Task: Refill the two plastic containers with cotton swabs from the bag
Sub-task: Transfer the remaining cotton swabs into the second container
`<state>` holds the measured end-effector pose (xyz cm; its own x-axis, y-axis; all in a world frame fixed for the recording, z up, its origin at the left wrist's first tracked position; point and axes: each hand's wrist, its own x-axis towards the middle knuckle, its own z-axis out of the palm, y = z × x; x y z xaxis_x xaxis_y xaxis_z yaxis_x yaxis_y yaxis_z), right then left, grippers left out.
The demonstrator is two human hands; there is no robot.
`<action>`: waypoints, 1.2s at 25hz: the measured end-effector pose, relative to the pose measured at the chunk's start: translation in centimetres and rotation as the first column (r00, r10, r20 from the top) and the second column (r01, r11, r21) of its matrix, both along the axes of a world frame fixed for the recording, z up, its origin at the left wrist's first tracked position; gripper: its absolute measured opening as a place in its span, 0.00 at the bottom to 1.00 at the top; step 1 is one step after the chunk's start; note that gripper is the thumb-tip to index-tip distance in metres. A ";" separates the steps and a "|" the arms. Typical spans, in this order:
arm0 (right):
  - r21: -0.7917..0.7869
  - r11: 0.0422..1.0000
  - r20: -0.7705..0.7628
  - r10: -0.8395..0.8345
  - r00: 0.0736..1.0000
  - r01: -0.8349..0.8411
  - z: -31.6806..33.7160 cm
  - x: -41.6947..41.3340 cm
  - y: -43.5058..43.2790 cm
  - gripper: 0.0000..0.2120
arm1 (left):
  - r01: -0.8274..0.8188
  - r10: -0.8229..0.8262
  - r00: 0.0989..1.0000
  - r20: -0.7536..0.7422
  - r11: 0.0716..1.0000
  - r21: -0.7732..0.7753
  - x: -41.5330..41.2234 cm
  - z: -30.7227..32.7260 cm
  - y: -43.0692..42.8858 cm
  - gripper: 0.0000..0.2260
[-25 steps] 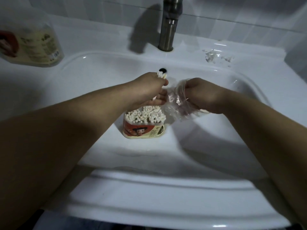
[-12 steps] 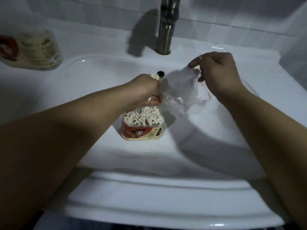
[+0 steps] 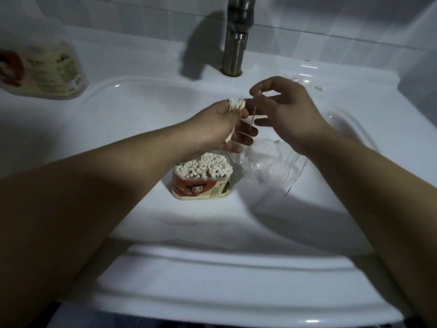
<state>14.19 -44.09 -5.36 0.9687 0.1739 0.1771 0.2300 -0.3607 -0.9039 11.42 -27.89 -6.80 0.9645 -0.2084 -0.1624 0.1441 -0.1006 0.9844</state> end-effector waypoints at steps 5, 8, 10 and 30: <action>-0.026 0.999 0.011 -0.024 1.000 0.024 -0.2 -0.3 0.5 0.05 | -0.010 0.009 0.998 -0.063 1.000 -0.027 0.2 -0.2 0.0 0.10; -0.114 0.993 0.075 0.007 0.997 0.002 0.0 -0.5 0.4 0.03 | 0.051 -0.046 0.998 -0.046 0.991 0.127 0.9 -0.7 0.4 0.10; -0.175 0.984 0.075 0.029 0.997 -0.016 0.0 -0.6 0.4 0.04 | 0.087 -0.088 0.996 -0.008 0.974 0.211 0.9 -0.6 0.5 0.08; 0.232 0.962 -0.135 0.176 0.975 -0.141 -0.2 -2.1 3.8 0.09 | -0.031 -0.079 0.984 0.160 0.806 0.591 -0.1 1.3 3.7 0.06</action>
